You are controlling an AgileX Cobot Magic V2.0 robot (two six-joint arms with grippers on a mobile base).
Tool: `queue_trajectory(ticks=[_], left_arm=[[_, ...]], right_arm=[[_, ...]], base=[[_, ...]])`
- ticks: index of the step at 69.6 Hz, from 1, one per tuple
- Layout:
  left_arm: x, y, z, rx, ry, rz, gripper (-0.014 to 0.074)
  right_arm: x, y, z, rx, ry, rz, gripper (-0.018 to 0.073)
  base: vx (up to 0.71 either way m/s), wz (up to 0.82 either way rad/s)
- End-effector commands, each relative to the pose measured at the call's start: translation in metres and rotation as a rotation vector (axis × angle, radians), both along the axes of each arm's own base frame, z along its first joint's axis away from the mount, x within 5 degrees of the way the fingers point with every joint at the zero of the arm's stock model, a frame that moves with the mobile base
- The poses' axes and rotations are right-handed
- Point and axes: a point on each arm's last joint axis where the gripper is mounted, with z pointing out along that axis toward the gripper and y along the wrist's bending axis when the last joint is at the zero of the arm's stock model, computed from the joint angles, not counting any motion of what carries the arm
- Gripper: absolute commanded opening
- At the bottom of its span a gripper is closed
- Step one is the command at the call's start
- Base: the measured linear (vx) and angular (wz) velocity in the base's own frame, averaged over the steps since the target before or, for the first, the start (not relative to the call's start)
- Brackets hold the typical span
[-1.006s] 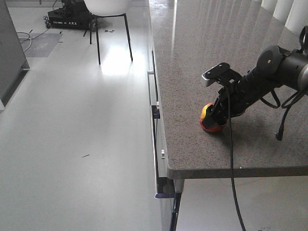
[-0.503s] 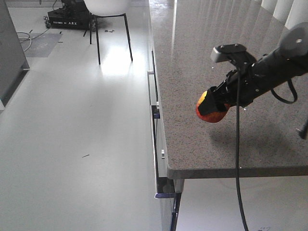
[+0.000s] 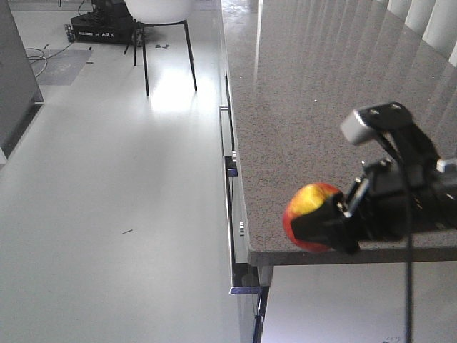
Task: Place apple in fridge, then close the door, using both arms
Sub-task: 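Close the right gripper on the apple and lift it off the counter, then drive the base away from the counter holding the apple in the right gripper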
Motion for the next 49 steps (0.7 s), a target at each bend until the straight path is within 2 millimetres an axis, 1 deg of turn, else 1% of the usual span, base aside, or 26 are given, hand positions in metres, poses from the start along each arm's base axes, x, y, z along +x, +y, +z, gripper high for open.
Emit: queue_trajectory(ticks=[1, 6, 12, 21, 27, 38, 49], left_arm=[[-0.001, 0.000, 0.003, -0.007, -0.073, 0.000, -0.0006], [-0.001, 0.000, 0.003, -0.007, -0.073, 0.000, -0.0006], [-0.001, 0.000, 0.003, -0.007, -0.073, 0.000, -0.0006], [-0.001, 0.000, 0.003, -0.007, -0.073, 0.000, -0.0006], [-0.001, 0.000, 0.003, -0.007, -0.073, 0.000, -0.0006], [-0.001, 0.000, 0.003, -0.007, -0.073, 0.000, -0.0006], [-0.001, 0.000, 0.003, -0.007, -0.073, 0.000, -0.0006]], right_arm=[[-0.022, -0.005, 0.017, 0.070, -0.075, -0.049, 0.0115], [-0.041, -0.009, 0.017, 0.079, -0.091, -0.062, 0.0115], [-0.058, -0.014, 0.017, 0.082, -0.114, -0.072, 0.0115], [-0.078, -0.018, 0.018, 0.093, -0.156, -0.068, 0.0115], [-0.091, -0.020, 0.023, 0.099, -0.169, -0.042, 0.0115], [-0.104, -0.022, 0.028, 0.107, -0.199, -0.025, 0.0115], [-0.106, -0.022, 0.028, 0.104, -0.202, -0.020, 0.0120]], base=[[0.00, 0.00], [0.00, 0.00], [0.00, 0.00], [0.00, 0.00], [0.00, 0.00], [0.00, 0.00], [0.00, 0.00]])
